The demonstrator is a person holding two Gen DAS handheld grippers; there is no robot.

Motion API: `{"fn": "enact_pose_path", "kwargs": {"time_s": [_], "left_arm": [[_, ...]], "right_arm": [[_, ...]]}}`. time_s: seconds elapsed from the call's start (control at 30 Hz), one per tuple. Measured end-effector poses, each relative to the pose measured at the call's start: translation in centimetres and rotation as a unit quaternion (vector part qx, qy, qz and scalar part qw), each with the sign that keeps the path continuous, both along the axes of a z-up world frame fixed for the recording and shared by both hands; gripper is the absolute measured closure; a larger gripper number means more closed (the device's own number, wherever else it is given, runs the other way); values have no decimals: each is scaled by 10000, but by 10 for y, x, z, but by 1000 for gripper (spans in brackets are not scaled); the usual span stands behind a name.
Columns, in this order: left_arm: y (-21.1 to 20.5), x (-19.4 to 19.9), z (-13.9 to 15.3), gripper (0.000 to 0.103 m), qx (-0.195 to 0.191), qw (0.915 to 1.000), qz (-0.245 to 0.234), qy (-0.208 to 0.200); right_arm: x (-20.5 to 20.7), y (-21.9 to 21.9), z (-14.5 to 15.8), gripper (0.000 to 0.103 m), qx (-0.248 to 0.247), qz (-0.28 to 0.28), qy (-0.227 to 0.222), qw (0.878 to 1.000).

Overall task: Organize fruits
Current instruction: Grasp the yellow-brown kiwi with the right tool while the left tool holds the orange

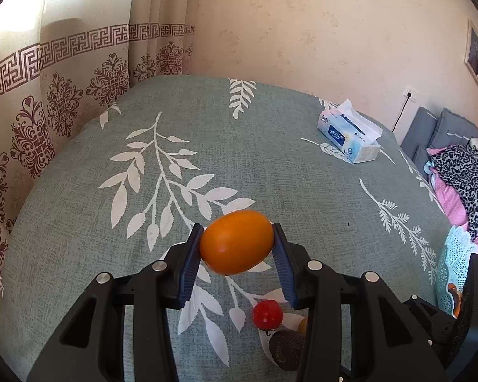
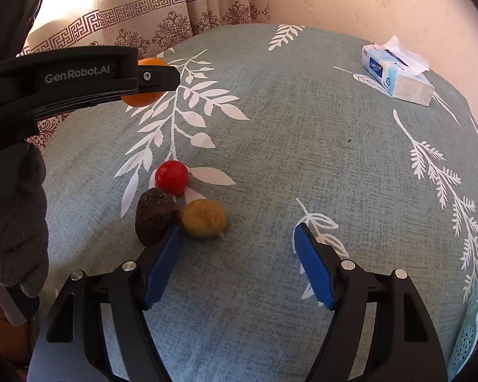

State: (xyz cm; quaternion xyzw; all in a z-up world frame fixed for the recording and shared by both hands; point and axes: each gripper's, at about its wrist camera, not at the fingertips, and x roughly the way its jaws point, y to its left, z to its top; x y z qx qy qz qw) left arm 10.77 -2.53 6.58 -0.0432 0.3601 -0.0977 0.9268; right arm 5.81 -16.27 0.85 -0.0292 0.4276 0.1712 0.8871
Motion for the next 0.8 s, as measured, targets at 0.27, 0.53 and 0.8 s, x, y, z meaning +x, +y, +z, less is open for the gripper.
{"fn": "enact_pose_path", "kwargs": {"time_s": [0.27,0.53,0.8], "left_arm": [[-1,1,-2,60,3,10000,-12,30],[-7,1,-8,60,69,9999,-57,86],[-12,1,-13,60,144,9998,-117,112]], "right_arm": [[9,13,2,57,73,227,6,9997],[5,16,3,73,6,326,-64,9994],[-2,0,11,73,0,-71,-199,9998]]}}
